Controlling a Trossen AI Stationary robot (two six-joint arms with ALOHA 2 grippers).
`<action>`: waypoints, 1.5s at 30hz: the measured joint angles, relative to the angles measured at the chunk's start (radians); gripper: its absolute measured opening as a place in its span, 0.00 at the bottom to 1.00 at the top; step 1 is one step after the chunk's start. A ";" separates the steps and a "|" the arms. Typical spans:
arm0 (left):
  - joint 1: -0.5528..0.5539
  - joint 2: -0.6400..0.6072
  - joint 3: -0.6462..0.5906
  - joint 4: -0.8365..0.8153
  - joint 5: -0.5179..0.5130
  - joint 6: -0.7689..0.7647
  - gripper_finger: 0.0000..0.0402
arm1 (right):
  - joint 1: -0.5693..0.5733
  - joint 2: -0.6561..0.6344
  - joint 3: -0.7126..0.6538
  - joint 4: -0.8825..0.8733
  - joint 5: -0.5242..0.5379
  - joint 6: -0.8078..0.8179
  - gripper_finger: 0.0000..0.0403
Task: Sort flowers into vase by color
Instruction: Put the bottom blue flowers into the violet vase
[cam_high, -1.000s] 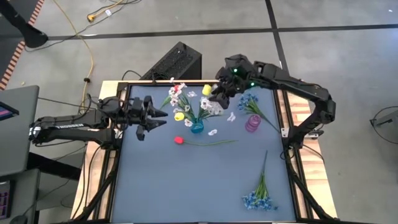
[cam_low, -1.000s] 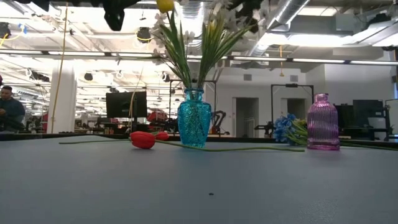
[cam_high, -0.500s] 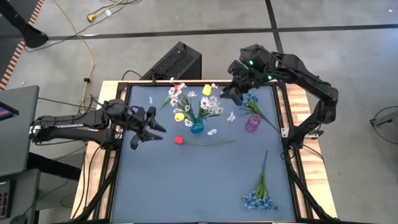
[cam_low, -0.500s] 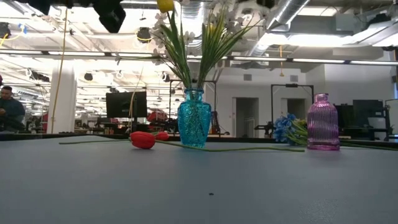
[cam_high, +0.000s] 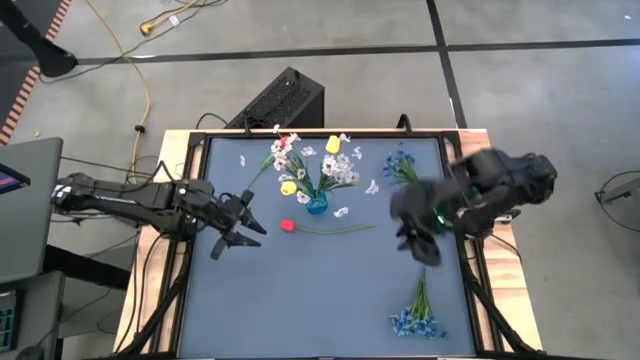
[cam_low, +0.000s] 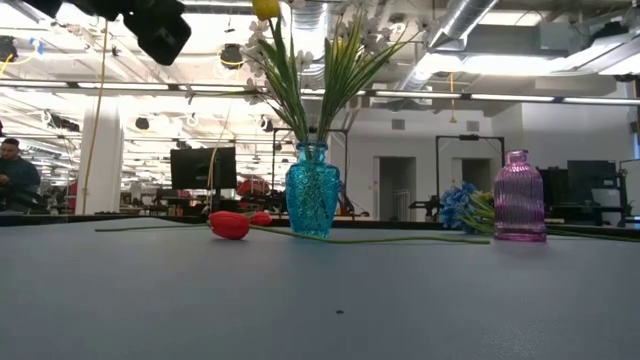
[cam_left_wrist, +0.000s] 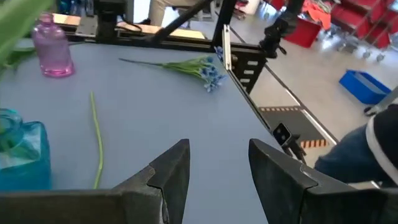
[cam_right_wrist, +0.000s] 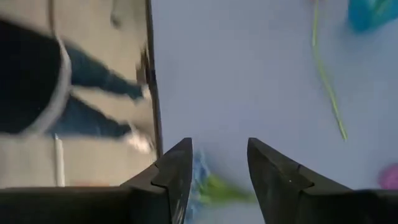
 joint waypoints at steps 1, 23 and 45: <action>-0.002 0.010 0.000 0.001 0.000 0.006 0.38 | 0.039 -0.001 -0.016 -0.011 0.009 0.000 0.44; -0.002 0.261 0.000 0.396 -0.100 -0.271 0.38 | 0.466 -0.005 -0.755 0.165 0.012 -0.596 0.55; -0.150 0.501 0.000 0.653 -0.341 -0.542 0.38 | 0.405 -0.036 -1.305 0.750 0.154 -0.901 0.67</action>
